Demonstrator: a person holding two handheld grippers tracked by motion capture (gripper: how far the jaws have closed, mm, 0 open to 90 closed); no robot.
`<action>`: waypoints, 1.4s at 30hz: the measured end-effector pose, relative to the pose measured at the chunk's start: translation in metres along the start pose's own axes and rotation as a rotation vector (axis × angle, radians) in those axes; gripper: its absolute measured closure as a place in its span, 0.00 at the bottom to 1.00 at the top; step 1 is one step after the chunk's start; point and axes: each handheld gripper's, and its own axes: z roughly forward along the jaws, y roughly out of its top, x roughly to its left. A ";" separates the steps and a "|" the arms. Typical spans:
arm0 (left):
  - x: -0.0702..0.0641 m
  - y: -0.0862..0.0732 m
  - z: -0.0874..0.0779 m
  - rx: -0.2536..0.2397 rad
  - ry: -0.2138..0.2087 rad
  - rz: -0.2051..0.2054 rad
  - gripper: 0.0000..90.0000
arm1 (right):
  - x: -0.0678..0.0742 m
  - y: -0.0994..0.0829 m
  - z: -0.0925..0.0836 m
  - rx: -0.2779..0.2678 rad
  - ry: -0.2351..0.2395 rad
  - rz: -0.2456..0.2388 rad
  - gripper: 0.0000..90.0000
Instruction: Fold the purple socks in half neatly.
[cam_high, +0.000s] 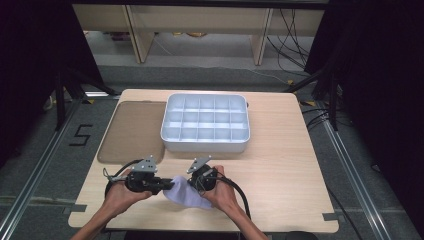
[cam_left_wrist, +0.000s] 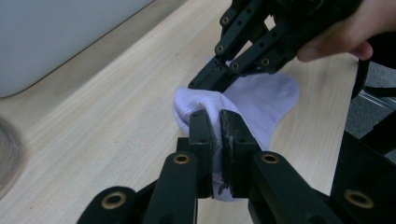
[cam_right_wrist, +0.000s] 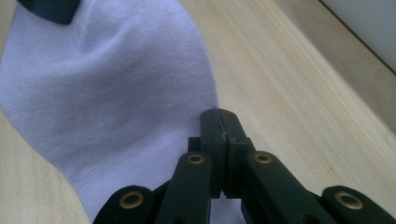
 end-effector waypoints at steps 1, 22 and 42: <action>0.000 0.000 0.000 0.000 0.000 0.000 0.93 | 0.000 0.000 0.000 0.000 0.000 0.000 1.00; -0.007 0.013 0.007 0.009 -0.009 -0.009 0.93 | -0.008 -0.028 -0.058 -0.029 -0.028 0.054 1.00; -0.017 0.028 0.039 0.051 -0.046 -0.017 0.93 | -0.002 -0.054 -0.046 0.045 -0.009 0.054 1.00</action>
